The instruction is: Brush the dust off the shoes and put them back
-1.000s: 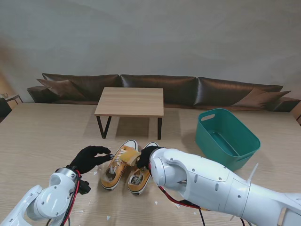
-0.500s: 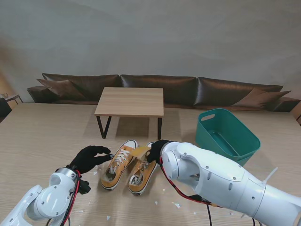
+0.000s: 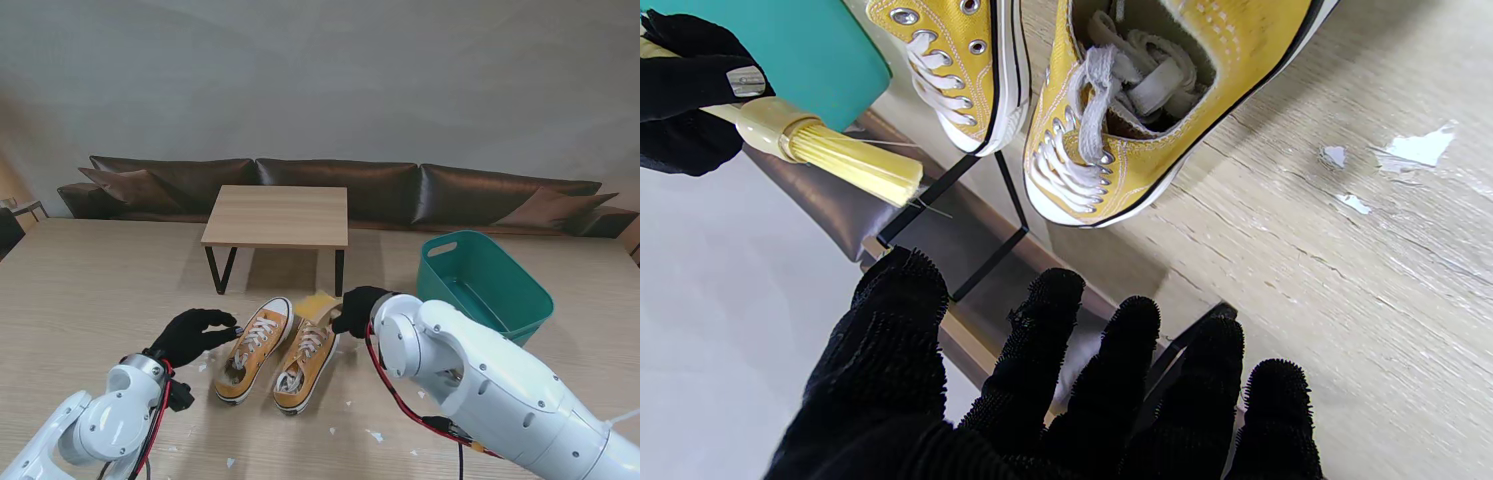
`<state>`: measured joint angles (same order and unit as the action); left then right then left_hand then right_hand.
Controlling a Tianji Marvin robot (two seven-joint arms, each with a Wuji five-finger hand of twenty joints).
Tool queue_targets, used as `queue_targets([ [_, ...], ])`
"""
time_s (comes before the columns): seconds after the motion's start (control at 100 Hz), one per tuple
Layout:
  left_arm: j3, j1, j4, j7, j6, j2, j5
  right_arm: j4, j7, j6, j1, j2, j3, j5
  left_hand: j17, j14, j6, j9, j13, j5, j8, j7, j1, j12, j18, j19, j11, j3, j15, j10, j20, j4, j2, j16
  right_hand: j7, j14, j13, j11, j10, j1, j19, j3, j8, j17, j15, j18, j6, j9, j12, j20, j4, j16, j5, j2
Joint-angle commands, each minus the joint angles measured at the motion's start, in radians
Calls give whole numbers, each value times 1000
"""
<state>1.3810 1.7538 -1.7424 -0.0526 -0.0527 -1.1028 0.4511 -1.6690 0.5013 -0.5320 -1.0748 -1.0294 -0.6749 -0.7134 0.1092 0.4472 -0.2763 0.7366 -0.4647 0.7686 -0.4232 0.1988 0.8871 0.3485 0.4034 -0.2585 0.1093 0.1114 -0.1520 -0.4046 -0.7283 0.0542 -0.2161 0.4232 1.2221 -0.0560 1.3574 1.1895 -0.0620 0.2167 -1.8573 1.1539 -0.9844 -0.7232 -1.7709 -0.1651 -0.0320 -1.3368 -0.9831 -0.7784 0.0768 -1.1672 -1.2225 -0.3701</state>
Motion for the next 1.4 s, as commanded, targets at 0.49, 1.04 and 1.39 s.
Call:
queue_targets([
  [0.49, -8, -10, 9, -32, -8, -2, -13, 15, -111, -75, -147, -12, -118, -45, -20, 0, -10, -9, 35, 10, -4, -1, 8, 3, -3, 28, -3, 1, 25, -11, -17, -34, 34, -1, -21, 162, -42, 116, -52, 42, -218, 52, -10, -473, -53, 27, -129, -109, -31, 21, -15, 14, -117, 68],
  [1.04, -11, -13, 11, -35, -11, -2, -14, 98, -272, -144, -200, -47, -152, -19, -20, 1, -11, -9, 36, 8, -4, -2, 9, 3, -3, 28, -3, -1, 26, -10, -17, -34, 36, -1, -26, 158, -42, 114, -55, 47, -218, 52, -9, -472, -54, 19, -134, -109, -31, 23, -13, 17, -116, 64],
  [1.39, -14, -18, 15, -39, -13, -1, -17, 37, -233, -184, -265, -29, -203, -71, -20, 1, -9, -9, 36, 10, -4, -1, 10, 3, -4, 28, -3, -1, 26, -9, -18, -35, 38, -1, -35, 165, -42, 110, -54, 44, -217, 51, -7, -473, -53, 25, -131, -109, -30, 25, -15, 18, -115, 60],
])
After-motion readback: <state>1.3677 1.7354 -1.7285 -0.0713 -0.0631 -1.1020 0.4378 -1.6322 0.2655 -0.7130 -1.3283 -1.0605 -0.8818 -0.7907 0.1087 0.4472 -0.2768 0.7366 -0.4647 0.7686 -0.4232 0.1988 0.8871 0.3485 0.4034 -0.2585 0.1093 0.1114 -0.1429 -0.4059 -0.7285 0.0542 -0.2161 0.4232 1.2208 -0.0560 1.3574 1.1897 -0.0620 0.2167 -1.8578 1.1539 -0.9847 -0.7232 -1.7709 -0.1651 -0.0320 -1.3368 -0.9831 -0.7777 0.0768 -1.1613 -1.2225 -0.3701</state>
